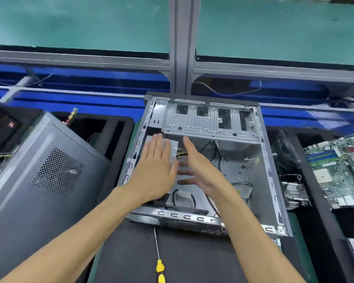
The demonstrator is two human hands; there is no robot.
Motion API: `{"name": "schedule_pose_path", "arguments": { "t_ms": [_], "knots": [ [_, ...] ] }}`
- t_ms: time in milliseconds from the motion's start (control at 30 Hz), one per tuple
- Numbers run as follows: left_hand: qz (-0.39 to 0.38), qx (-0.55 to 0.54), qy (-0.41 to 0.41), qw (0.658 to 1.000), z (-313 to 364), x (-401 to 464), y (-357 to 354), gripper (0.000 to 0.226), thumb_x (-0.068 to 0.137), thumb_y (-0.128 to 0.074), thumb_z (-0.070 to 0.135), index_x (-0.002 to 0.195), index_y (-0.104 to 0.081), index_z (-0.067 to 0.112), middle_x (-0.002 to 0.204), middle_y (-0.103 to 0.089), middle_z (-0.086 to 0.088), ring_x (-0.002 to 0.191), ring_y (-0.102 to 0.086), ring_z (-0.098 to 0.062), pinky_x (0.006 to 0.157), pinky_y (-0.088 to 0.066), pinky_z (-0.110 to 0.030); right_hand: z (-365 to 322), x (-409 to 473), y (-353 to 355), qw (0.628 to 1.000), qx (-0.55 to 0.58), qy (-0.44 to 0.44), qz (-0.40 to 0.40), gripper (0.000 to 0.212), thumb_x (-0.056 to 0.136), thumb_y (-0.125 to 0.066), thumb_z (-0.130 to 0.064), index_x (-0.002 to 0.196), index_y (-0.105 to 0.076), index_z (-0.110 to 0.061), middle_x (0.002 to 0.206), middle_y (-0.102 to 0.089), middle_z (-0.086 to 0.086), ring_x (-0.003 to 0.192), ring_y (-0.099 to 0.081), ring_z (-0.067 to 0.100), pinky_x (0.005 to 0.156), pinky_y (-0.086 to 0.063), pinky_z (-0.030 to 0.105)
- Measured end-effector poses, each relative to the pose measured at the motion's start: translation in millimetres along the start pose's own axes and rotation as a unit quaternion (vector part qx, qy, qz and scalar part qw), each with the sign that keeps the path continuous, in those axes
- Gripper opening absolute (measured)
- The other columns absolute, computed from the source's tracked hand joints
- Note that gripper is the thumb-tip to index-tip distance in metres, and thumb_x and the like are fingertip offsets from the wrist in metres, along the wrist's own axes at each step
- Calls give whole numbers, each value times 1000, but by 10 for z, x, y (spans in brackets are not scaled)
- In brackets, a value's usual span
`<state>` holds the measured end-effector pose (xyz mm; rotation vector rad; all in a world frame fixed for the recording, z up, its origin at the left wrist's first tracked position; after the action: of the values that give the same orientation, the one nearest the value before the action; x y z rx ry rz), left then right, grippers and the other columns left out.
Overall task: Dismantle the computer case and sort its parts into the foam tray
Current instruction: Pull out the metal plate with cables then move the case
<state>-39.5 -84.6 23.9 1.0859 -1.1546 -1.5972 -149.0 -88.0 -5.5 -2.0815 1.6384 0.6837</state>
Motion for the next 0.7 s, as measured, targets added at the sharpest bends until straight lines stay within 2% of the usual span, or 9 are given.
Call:
{"name": "schedule_pose_path", "arguments": {
  "t_ms": [67, 133, 200, 267, 367, 467, 533, 600, 700],
  "knots": [
    [-55, -228, -18, 972, 142, 20, 45, 58, 108, -19, 38, 160, -1, 21, 163, 14, 13, 134, 34, 12, 117, 24, -25, 38, 113, 20, 999, 42, 1, 0, 79, 86, -37, -85, 152, -40, -40, 148, -53, 6, 129, -57, 29, 97, -55, 48],
    [-99, -505, 5, 857, 361, 40, 118, 55, 107, -29, 33, 160, -12, 30, 166, -5, 16, 146, 7, 7, 124, 2, -34, 61, 184, 103, 998, 49, 25, 30, 80, 85, -36, -88, 151, -40, -43, 155, -47, 0, 140, -47, 21, 113, -42, 50],
    [-77, -670, 20, 738, 516, 29, 243, 46, 107, -37, 23, 153, -36, 21, 161, -33, 4, 149, -25, -8, 125, -17, -38, 54, 163, 200, 997, 41, 31, 57, 85, 83, -35, -90, 151, -43, -38, 157, -45, -2, 144, -41, 16, 120, -33, 49],
    [-22, -725, 8, 689, 441, 34, 352, 34, 103, -46, 21, 135, -56, 17, 144, -55, 0, 138, -46, -10, 119, -33, -37, 92, 83, 287, 996, -15, -1, 88, 105, 72, -39, -97, 153, -40, -30, 148, -52, -1, 141, -43, 20, 118, -33, 55],
    [98, -718, 23, 689, 9, 73, 534, 32, 98, -43, 18, 119, -66, 13, 124, -70, -2, 123, -61, -12, 107, -46, -39, 94, 10, 231, 988, -103, -44, 103, 148, 55, -57, -98, 162, 0, -12, 164, -29, 10, 149, -30, 31, 119, -28, 49],
    [104, -615, 161, 765, -411, 144, 350, 29, 100, -40, 29, 115, -64, 24, 126, -66, 5, 122, -57, -11, 115, -36, -46, 35, 35, 21, 981, -165, -25, 103, 147, 70, -77, -71, 156, 26, -14, 167, -21, 15, 150, -29, 33, 120, -29, 43],
    [51, -572, 174, 800, -426, 151, 193, 27, 97, -41, 37, 116, -59, 29, 128, -60, 9, 123, -52, -11, 116, -33, -49, -13, 6, 13, 980, -150, 6, 129, 134, 75, -81, -54, 160, 15, -15, 159, -37, 12, 142, -41, 32, 116, -36, 43],
    [81, -543, 120, 827, -400, 95, 273, 31, 96, -43, 42, 117, -64, 36, 130, -61, 16, 125, -52, -5, 114, -37, -43, -83, -162, 110, 978, -135, 40, 157, 123, 69, -81, -51, 161, -6, -17, 151, -47, 7, 135, -48, 30, 112, -41, 46],
    [172, -565, 69, 804, -469, 22, 745, 29, 89, -45, 50, 106, -69, 48, 121, -66, 24, 121, -55, 5, 112, -39, -35, -326, -554, 383, 970, -146, 104, 167, 116, 55, -79, -59, 154, -31, -24, 138, -59, -7, 118, -61, 19, 97, -51, 41]
  ]
}}
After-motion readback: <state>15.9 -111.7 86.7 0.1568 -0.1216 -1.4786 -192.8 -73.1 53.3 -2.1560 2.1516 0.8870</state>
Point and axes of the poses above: each hand's wrist, its own x-axis towards the middle knuckle, its own y-axis out of the back of the hand, z = x × y, the point moved 8 cm from there along x, towards the middle knuckle
